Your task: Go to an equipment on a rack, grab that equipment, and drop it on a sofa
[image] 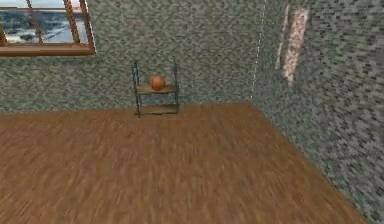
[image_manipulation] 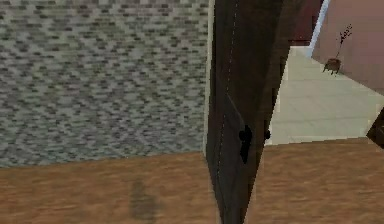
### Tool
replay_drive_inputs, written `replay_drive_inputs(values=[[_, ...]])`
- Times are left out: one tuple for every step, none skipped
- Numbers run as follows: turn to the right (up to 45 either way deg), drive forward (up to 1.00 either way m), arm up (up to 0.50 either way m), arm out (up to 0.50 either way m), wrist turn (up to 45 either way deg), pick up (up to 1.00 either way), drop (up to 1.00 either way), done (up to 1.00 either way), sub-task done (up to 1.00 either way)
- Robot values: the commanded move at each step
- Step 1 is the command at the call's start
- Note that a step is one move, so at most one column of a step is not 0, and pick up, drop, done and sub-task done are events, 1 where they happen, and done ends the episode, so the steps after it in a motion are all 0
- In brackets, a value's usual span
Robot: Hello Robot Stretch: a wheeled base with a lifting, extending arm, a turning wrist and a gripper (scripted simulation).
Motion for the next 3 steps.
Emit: replay_drive_inputs(values=[[0.0,1.0,0.0,0.0,0.0,0.0,0.0,0.0,0.0],[0.0,1.0,0.0,0.0,0.0,0.0,0.0,0.0,0.0],[-15.0,0.0,0.0,0.0,0.0,0.0,0.0,0.0,0.0]])
